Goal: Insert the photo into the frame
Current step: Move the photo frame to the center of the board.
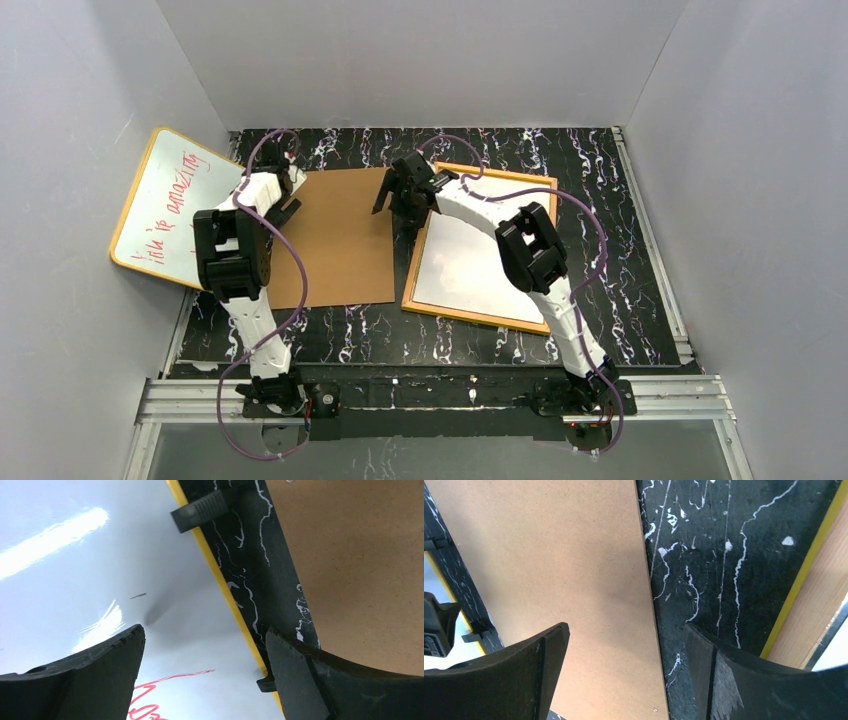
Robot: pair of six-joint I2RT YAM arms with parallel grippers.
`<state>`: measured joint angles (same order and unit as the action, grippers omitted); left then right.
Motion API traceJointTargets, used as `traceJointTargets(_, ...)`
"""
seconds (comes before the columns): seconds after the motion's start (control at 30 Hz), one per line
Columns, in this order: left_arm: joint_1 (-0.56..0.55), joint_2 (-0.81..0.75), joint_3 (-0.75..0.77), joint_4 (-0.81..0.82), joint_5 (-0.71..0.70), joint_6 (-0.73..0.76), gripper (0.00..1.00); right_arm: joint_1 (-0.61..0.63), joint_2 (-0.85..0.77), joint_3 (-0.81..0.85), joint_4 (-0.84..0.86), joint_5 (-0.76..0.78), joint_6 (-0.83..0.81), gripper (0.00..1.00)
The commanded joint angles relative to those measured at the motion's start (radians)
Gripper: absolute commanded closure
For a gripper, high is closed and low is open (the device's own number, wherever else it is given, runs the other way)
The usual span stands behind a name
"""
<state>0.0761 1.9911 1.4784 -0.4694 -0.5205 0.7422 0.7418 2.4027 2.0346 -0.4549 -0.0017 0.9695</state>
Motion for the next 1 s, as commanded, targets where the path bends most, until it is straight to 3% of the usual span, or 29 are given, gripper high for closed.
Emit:
traceJointTargets(0.0, 0.001, -0.055, -0.058, 0.077, -0.041, 0.051, 0.11, 0.014, -0.059, -0.076, 0.043, 0.046, 0.015, 0.07)
traceJointTargets(0.4, -0.011, 0.003, -0.067, 0.021, 0.128, -0.039, 0.1, 0.012, -0.151, -0.242, 0.076, 0.103, 0.017, 0.07)
traceJointTargets(0.8, -0.062, 0.049, -0.089, 0.026, 0.144, -0.062, 0.09, -0.018, -0.255, -0.431, 0.106, 0.125, 0.038, 0.07)
traceJointTargets(0.97, -0.144, 0.061, -0.096, 0.021, 0.167, -0.086, 0.08, -0.029, -0.301, -0.497, 0.103, 0.145, 0.041, 0.07)
